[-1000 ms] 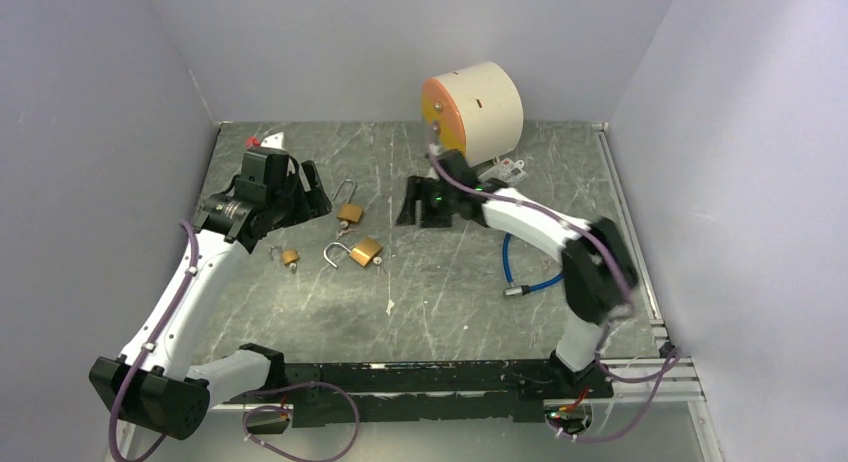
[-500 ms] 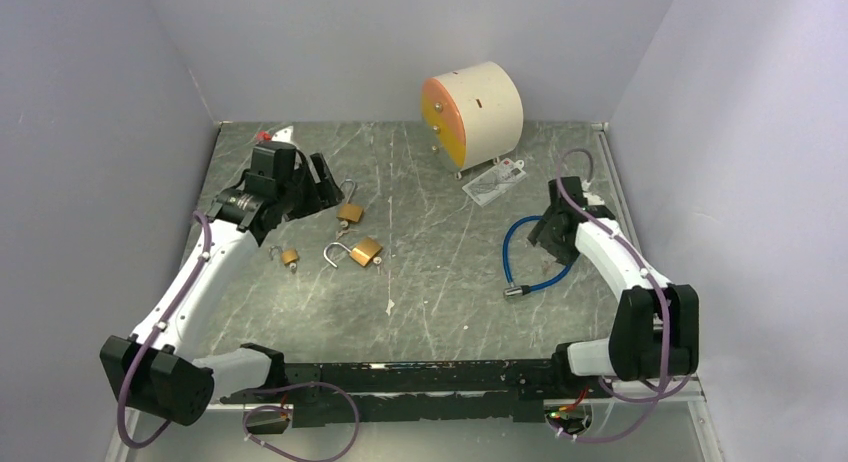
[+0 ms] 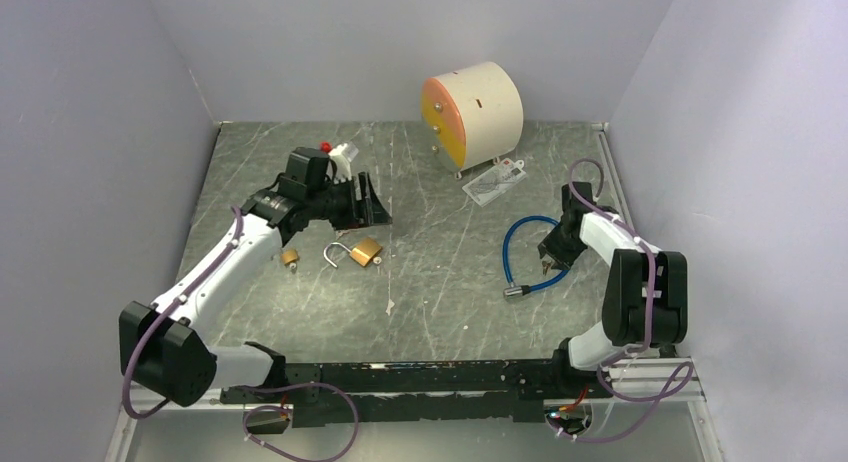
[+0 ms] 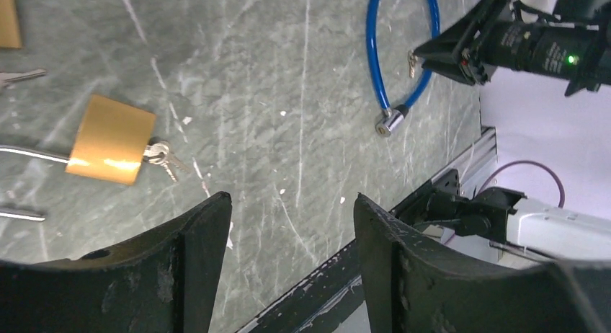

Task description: Unlock with the key

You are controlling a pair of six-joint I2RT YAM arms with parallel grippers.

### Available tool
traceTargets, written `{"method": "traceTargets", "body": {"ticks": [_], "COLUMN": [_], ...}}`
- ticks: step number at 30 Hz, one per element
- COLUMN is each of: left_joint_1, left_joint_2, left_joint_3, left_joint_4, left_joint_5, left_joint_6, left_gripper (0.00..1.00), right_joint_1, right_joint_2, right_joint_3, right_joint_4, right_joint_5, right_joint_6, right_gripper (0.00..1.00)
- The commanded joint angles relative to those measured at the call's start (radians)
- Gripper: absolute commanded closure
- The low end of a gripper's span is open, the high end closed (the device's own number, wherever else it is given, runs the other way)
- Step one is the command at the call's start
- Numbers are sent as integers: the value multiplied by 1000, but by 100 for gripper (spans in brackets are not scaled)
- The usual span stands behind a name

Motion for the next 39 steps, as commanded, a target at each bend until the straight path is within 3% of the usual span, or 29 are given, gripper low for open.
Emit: {"method": "traceTargets", "body": {"ticks": [1, 9, 15, 22, 39], "left_joint_1": [-63, -119, -119, -119, -119], "left_joint_2": [33, 23, -26, -37, -85], "left_joint_3": [9, -9, -39, -51, -67], "left_joint_4": [63, 44, 31, 21, -58], "left_joint_5": [17, -27, -46, -65, -197], "left_joint_6": [10, 30, 34, 25, 20], "left_gripper": [34, 34, 34, 34, 34], "right_joint_1": [-4, -4, -3, 60, 593], "right_joint_2": [29, 91, 121, 128, 275], "right_joint_3": [-6, 13, 22, 25, 141], "right_joint_4": [78, 109, 113, 102, 101], "right_joint_5": [5, 39, 28, -23, -30], "right_joint_6": [30, 13, -22, -71, 35], "right_gripper": [62, 72, 100, 100, 100]}}
